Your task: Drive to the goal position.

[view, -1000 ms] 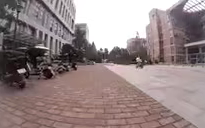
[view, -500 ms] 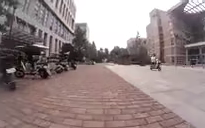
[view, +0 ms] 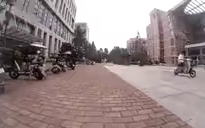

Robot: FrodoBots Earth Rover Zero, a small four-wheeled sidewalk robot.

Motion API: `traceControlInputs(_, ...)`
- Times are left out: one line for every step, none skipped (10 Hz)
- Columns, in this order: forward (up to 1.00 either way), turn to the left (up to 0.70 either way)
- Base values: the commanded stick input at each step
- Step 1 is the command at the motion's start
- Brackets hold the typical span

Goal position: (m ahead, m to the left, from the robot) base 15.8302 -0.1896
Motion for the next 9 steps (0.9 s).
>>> traceControlInputs(0.70, 0.00)
traceControlInputs(0.70, 0.00)
traceControlInputs(0.70, 0.00)
traceControlInputs(0.70, 0.00)
traceControlInputs(0.70, 0.00)
traceControlInputs(0.70, 0.00)
traceControlInputs(0.70, 0.00)
traceControlInputs(0.70, 0.00)
traceControlInputs(0.70, 0.00)
